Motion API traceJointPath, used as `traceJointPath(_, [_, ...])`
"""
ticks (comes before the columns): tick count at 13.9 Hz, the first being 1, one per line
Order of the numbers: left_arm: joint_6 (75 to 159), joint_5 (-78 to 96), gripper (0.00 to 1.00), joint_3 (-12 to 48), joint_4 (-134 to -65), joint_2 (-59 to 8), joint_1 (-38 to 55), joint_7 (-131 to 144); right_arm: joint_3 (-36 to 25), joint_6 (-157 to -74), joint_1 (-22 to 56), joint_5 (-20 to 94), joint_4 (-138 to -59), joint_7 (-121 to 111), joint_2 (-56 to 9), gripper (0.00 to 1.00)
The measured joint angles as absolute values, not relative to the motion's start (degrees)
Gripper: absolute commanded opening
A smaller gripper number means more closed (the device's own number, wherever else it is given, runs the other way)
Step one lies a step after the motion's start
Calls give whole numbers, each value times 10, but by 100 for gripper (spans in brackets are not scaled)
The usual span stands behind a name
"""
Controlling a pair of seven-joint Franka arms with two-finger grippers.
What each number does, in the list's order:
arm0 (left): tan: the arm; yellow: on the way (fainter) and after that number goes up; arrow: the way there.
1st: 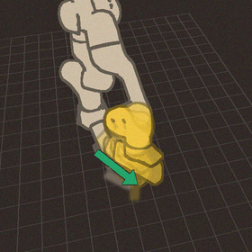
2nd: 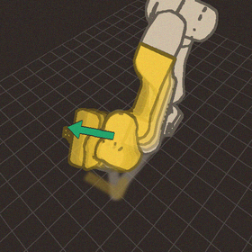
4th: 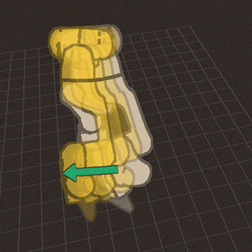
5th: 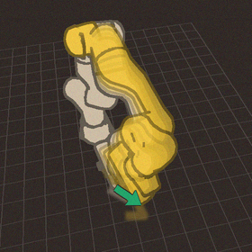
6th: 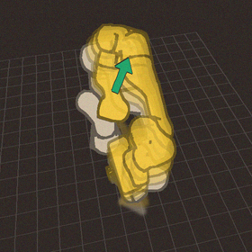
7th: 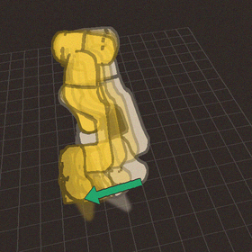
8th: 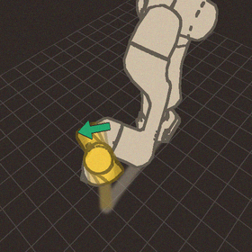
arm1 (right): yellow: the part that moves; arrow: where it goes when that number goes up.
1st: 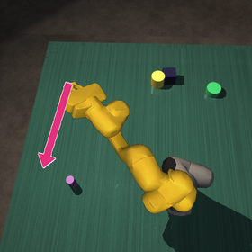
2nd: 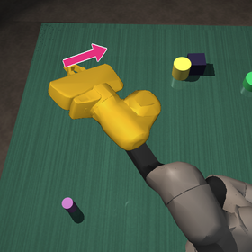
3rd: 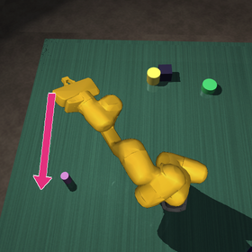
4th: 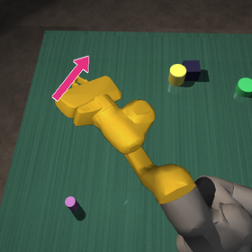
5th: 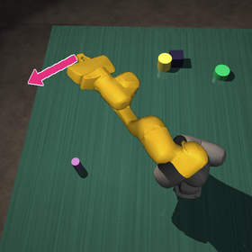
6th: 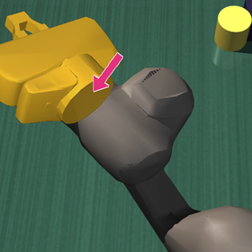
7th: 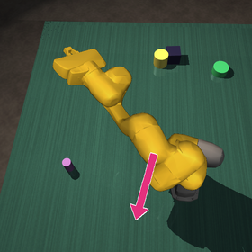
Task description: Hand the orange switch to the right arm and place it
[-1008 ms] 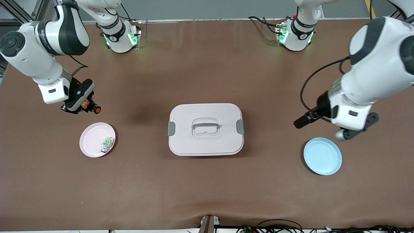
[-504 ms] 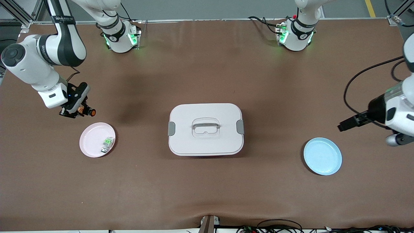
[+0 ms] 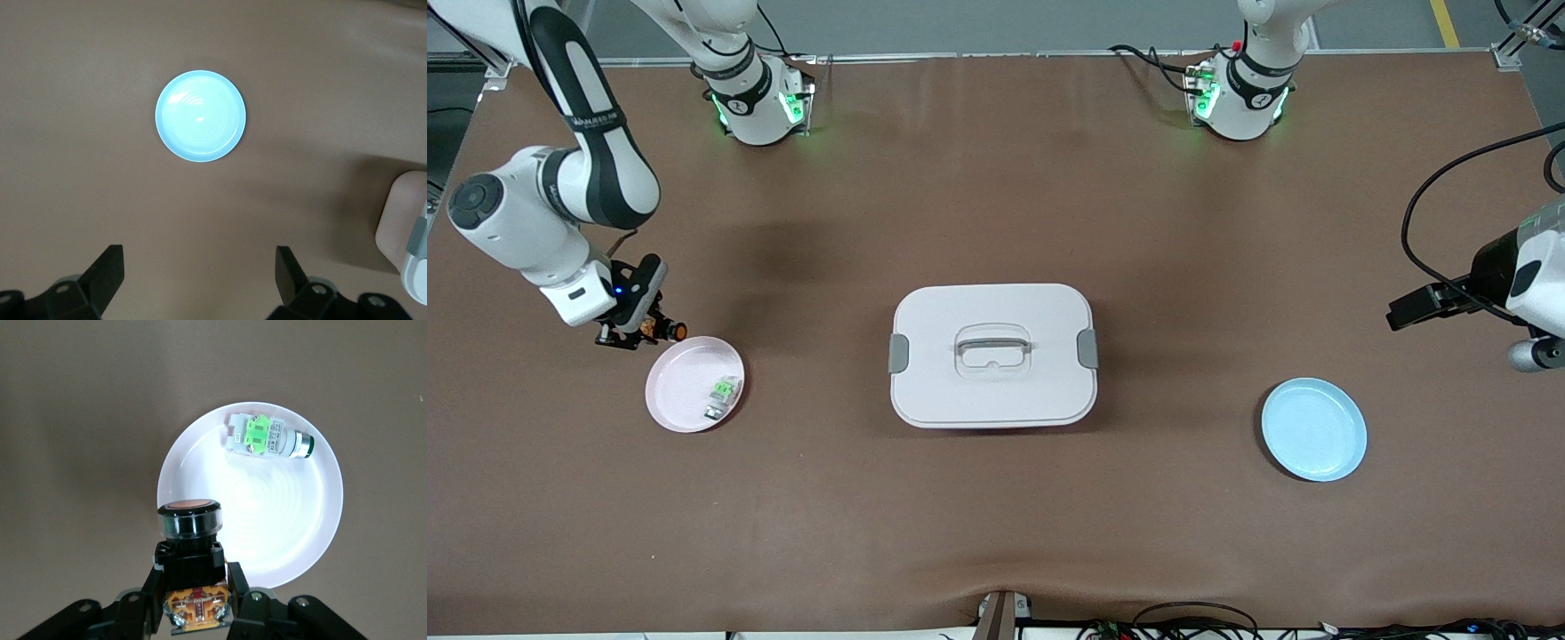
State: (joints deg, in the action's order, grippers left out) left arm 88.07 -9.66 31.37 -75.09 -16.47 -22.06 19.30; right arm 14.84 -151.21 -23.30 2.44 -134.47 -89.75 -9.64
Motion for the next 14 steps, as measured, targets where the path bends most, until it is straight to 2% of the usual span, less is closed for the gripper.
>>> traceJointPath(8, [848,-96,100,306,-756,-114,-227,102,153,-1594,-233,24,-1335,-898,-166,0])
traceJointPath(10, [846,-70,100,248,-775,-91,-185,84,153,-1610,-233,23,-1328,-899,-181,0])
traceJointPath(12, [852,-43,100,162,-816,-54,-116,75,153,-1626,-233,19,-1321,-900,-196,0])
traceJointPath(14, [865,-38,100,104,-866,-14,-57,74,151,-1637,-234,6,-1310,-900,-215,0])
